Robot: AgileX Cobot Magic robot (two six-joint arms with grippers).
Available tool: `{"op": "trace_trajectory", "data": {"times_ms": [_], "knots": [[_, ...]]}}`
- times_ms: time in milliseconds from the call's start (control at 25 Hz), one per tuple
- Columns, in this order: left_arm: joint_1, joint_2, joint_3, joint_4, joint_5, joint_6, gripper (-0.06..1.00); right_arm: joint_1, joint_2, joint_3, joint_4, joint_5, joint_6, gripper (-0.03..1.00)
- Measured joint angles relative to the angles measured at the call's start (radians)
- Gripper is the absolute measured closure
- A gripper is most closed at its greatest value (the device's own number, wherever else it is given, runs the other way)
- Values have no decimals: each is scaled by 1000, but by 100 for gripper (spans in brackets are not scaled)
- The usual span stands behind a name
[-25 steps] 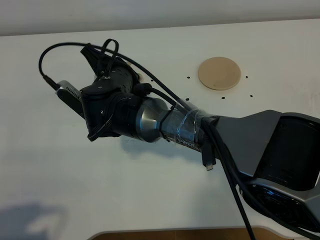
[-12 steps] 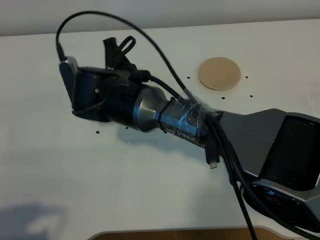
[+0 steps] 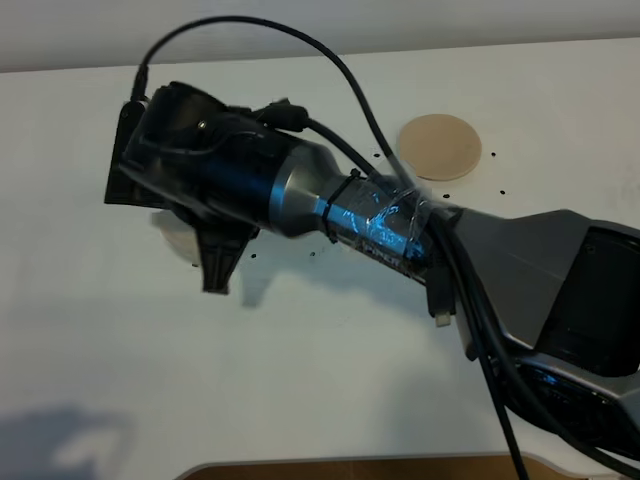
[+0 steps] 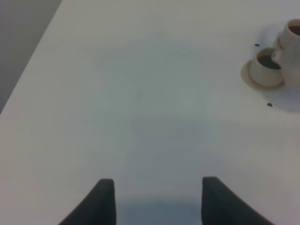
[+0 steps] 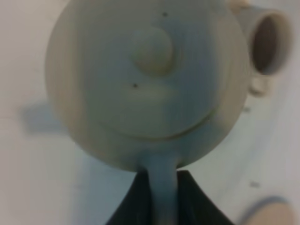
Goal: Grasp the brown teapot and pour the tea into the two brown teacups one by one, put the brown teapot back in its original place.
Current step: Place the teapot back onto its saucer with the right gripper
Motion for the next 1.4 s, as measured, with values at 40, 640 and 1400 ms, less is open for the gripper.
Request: {"op": "trace_trajectory", "data": {"times_ms": [40,640,1400], "knots": [[0,0,0,0,0,0,50,-1,0,0,34,0,12,88],[0,0,0,0,0,0,50,-15,0,113,229,-58,25,88],[0,0,0,0,0,0,50,-393,-123,122,283,-41,-168,88]]}}
